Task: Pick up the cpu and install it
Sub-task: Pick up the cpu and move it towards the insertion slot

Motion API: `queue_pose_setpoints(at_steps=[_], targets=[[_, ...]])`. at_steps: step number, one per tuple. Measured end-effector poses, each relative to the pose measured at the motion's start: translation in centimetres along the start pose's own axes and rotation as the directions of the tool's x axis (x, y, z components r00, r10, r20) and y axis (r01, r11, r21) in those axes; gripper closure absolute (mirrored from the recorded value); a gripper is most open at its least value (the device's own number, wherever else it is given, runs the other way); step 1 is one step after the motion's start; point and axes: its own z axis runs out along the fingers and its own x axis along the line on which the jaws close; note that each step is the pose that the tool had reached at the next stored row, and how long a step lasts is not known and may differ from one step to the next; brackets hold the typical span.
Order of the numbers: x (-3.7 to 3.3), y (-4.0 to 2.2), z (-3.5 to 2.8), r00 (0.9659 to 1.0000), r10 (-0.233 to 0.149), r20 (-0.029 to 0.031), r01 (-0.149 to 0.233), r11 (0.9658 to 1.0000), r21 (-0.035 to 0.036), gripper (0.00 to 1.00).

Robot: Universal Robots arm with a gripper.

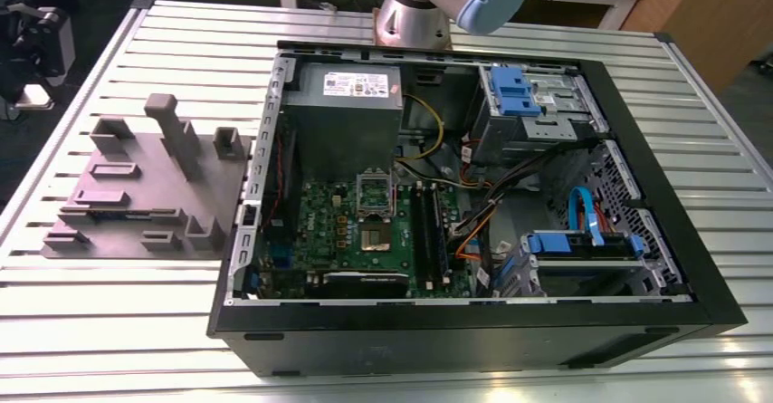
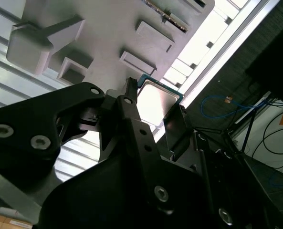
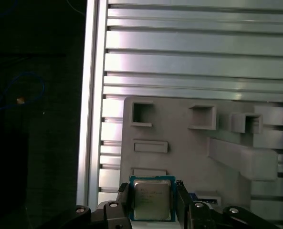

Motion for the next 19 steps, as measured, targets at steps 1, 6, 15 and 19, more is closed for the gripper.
queue_pose_setpoints(at_steps=[1, 6, 15, 19], targets=[[0.00, 0.00, -0.07, 1.0000, 0.000, -0.0001, 0.000, 1.0000, 0.0005, 0.53], [0.01, 0.02, -0.50, 1.0000, 0.000, 0.0001, 0.000, 1.0000, 0.0019, 0.53], [0.04, 0.06, -1.59, 1.0000, 0.000, 0.0000, 0.000, 1.0000, 0.0054, 0.53], [0.05, 0.09, -2.17, 1.0000, 0.000, -0.0001, 0.000, 1.0000, 0.0074, 0.53]])
